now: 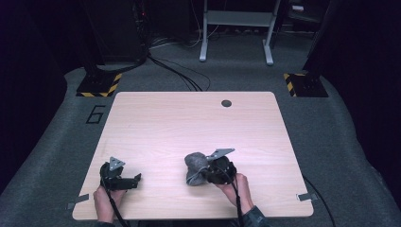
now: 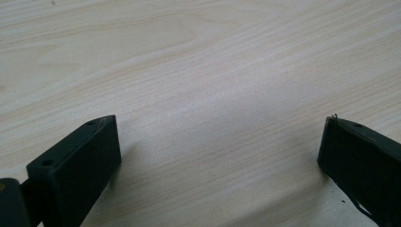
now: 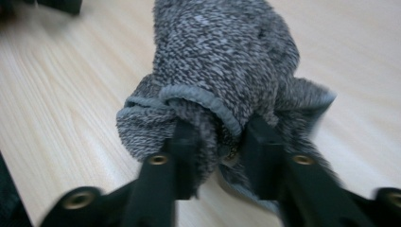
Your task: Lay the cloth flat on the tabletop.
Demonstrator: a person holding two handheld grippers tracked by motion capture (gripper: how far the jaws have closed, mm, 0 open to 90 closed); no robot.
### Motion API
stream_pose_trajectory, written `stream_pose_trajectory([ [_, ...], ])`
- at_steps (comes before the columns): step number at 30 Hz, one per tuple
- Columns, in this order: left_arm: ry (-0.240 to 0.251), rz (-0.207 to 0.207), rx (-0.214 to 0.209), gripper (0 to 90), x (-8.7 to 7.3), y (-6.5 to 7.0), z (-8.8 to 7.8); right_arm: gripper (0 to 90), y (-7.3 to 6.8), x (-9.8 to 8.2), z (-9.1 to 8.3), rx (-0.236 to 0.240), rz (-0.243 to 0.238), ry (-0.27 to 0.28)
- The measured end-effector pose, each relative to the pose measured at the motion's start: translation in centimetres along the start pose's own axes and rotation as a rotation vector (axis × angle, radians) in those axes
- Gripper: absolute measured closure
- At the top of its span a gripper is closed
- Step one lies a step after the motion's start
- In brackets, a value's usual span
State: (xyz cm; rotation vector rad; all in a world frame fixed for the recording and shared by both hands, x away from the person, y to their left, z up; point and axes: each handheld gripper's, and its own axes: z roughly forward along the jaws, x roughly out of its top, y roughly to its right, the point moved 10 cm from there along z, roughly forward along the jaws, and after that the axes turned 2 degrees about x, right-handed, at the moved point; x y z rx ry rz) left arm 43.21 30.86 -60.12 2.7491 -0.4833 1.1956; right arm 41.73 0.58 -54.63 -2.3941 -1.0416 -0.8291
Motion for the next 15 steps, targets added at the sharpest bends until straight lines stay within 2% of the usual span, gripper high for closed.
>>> stream_pose_trajectory([
  [3,-0.003,0.006,-0.006,0.0,0.0,0.1,0.0,43.9,-0.2,-0.4,1.0,0.022,-0.013,-0.003],
  [5,-0.012,0.016,-0.016,0.1,-0.1,0.2,-0.1,41.0,-0.2,-0.1,0.0,0.027,0.001,0.032],
  [6,-0.008,0.019,-0.02,0.1,0.0,0.3,-0.1,39.8,0.2,0.0,-0.6,0.015,-0.005,0.049],
  [8,-0.002,0.006,-0.043,0.2,0.1,0.5,-0.3,38.4,0.9,0.2,-1.8,0.005,0.005,0.08],
  [10,0.028,-0.014,-0.076,0.2,0.7,1.2,-0.7,38.4,2.0,0.0,-2.9,-0.019,0.031,0.097],
  [12,0.058,0.007,-0.096,0.2,1.7,2.4,-1.4,38.4,3.0,-0.3,-3.6,-0.025,0.05,0.108],
  [14,0.09,0.015,-0.147,0.2,2.8,4.1,-2.0,38.8,4.0,-0.7,-4.0,-0.047,0.081,0.117],
  [15,0.099,0.021,-0.169,0.3,3.3,4.9,-2.3,39.3,4.5,-0.9,-4.1,-0.055,0.078,0.117],
])
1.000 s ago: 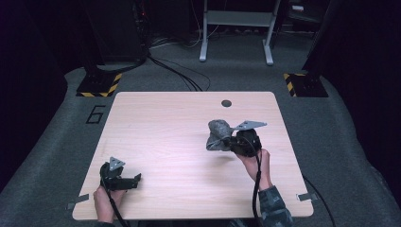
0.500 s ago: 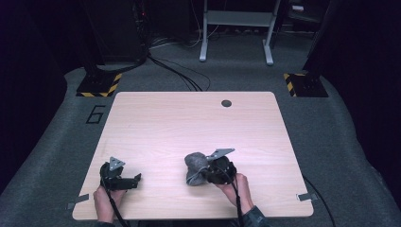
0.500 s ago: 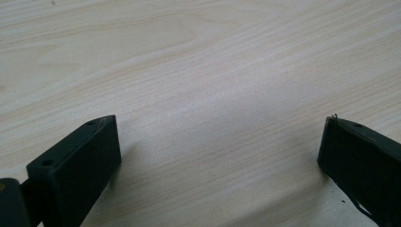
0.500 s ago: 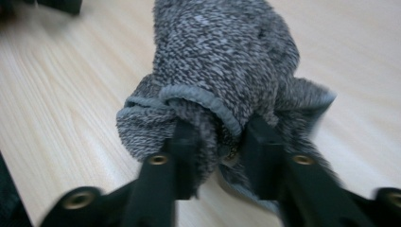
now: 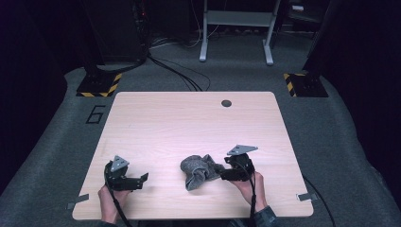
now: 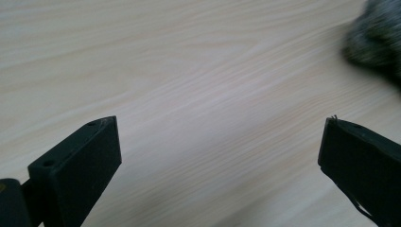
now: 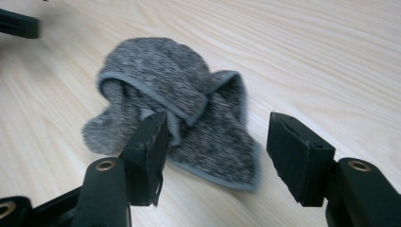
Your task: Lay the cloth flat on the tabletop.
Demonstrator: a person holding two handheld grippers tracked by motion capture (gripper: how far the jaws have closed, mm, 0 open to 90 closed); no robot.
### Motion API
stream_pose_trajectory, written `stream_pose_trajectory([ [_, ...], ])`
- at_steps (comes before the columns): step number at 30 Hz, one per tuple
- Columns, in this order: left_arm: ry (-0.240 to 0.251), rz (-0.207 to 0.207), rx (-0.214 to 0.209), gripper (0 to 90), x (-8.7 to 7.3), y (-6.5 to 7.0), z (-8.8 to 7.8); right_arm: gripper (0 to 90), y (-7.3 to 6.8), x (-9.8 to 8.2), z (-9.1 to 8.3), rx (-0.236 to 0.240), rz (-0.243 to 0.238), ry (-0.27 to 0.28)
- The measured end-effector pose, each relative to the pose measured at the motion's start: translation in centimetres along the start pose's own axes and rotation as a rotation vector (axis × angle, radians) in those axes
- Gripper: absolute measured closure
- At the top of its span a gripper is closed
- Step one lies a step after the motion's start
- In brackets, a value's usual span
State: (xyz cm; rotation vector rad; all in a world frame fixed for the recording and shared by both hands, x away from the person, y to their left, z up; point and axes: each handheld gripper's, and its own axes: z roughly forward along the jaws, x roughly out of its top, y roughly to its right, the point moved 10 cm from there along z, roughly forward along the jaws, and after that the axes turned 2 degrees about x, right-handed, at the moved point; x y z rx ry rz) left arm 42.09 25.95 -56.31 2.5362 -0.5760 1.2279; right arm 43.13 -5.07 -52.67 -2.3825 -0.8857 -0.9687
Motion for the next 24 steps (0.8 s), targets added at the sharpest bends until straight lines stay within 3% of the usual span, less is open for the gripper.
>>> stream_pose_trajectory([
  [2,0.014,0.015,-0.036,0.7,0.9,1.5,0.0,40.9,0.7,-0.4,0.0,-0.025,0.032,-0.004],
  [5,0.023,0.068,-0.08,3.2,2.3,4.2,0.4,43.1,1.6,-1.3,0.8,-0.037,0.042,-0.023],
  [7,0.019,0.108,-0.119,4.5,3.2,6.1,0.7,44.6,1.7,-1.9,1.3,-0.043,0.05,-0.045],
  [12,0.021,0.164,-0.194,9.2,4.7,9.8,1.6,47.9,1.7,-2.8,2.4,-0.045,0.064,-0.063],
  [17,0.015,0.227,-0.227,16.5,6.0,12.7,2.7,49.8,1.6,-3.1,3.1,-0.056,0.055,-0.066],
  [19,0.02,0.252,-0.239,19.5,6.4,13.7,2.9,52.4,1.5,-3.1,3.4,-0.062,0.073,-0.064],
  [20,0.014,0.268,-0.249,20.7,6.5,14.2,3.1,53.5,1.7,-3.2,3.6,-0.072,0.046,-0.068],
  [24,-0.016,0.316,-0.25,27.2,6.3,15.3,4.1,60.1,1.5,-3.4,4.1,-0.076,0.046,-0.079],
])
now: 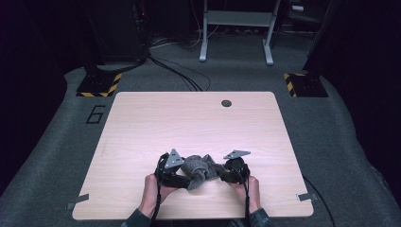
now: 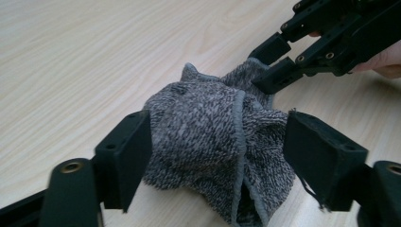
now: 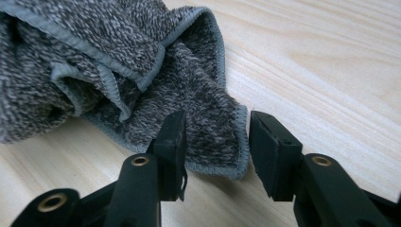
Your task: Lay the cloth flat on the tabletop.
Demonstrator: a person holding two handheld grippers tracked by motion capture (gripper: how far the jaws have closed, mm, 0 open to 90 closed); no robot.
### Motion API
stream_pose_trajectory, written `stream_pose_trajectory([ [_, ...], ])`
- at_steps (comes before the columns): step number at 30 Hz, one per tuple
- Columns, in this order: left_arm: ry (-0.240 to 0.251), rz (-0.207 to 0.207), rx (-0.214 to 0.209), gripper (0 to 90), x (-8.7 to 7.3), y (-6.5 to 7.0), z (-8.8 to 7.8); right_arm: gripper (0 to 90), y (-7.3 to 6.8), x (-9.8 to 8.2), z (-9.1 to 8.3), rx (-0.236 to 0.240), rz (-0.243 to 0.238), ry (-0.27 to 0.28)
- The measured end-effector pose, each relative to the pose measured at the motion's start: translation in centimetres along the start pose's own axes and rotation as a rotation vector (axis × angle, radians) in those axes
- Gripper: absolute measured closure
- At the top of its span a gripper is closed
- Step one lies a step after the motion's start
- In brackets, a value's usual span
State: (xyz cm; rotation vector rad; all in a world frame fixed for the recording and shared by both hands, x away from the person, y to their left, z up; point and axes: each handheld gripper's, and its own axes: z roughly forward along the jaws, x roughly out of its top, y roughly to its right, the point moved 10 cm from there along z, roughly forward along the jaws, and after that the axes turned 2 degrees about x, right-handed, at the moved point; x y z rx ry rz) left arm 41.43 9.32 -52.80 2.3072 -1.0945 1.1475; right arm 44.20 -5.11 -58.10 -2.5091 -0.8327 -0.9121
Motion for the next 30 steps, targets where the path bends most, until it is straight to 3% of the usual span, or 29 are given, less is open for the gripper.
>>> stream_pose_trajectory([
  [3,-0.032,0.002,-0.002,43.3,-0.5,0.0,0.8,66.7,-0.1,-0.1,0.3,-0.012,-0.001,-0.004],
  [6,-0.02,-0.006,0.005,63.4,-0.8,-0.3,0.9,74.3,0.0,-0.3,0.5,-0.016,-0.006,-0.007],
  [11,0.0,-0.039,0.014,81.6,-1.3,-1.2,0.6,82.5,0.2,-0.4,0.3,-0.029,-0.019,0.003],
  [18,0.047,-0.075,0.051,87.6,-1.5,-2.5,-0.8,84.0,0.7,-0.3,-0.8,-0.048,-0.016,0.021],
  [26,0.078,-0.165,0.069,88.2,-2.5,-4.5,-1.9,84.2,2.4,-0.9,-2.6,-0.081,0.006,0.032],
  [30,0.077,-0.19,0.083,88.5,-3.1,-5.2,-2.3,84.2,3.3,-1.5,-3.4,-0.097,0.021,0.031],
])
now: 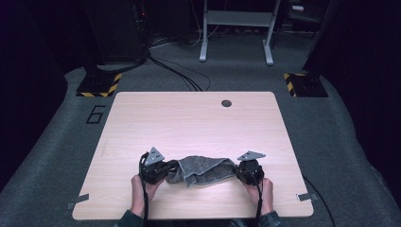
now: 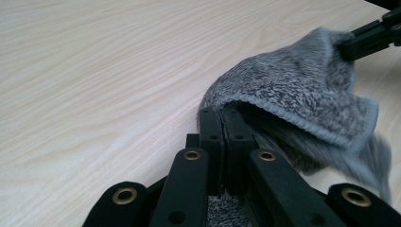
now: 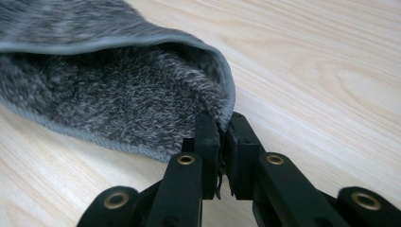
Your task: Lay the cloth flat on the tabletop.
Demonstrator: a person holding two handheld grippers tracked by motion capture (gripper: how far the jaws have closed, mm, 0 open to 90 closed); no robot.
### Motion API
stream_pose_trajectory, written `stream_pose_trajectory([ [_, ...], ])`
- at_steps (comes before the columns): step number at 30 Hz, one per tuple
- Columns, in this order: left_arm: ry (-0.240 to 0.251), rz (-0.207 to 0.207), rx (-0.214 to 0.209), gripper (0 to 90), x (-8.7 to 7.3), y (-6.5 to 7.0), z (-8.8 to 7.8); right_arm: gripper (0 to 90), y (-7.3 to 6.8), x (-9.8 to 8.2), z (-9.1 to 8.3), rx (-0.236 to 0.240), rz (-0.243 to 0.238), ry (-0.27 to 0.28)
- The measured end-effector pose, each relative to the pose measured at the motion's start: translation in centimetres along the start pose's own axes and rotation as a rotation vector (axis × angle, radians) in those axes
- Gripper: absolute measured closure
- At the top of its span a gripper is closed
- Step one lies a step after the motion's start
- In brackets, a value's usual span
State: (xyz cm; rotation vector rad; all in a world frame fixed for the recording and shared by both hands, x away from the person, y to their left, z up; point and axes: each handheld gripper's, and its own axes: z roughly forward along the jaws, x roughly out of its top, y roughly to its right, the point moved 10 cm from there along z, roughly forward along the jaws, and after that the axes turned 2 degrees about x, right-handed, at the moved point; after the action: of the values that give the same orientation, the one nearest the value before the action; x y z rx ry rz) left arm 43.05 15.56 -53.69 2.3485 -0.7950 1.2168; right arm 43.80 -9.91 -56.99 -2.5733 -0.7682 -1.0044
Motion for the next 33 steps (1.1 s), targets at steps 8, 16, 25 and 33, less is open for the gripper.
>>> stream_pose_trajectory([
  [8,-0.026,-0.059,0.009,88.5,-1.2,-1.7,-0.1,84.4,1.5,-0.7,-0.9,-0.014,0.034,0.004],
  [16,-0.06,-0.093,-0.015,48.5,-1.9,-1.4,0.1,62.5,1.7,-0.9,-0.3,0.028,0.064,0.001],
  [25,-0.061,-0.008,-0.073,34.5,-1.8,1.7,-1.6,54.5,2.1,-1.5,-0.3,0.016,0.096,-0.011],
  [33,-0.125,0.065,-0.12,39.1,-2.0,4.0,-0.3,67.4,1.8,-1.5,0.6,0.006,0.09,-0.029],
])
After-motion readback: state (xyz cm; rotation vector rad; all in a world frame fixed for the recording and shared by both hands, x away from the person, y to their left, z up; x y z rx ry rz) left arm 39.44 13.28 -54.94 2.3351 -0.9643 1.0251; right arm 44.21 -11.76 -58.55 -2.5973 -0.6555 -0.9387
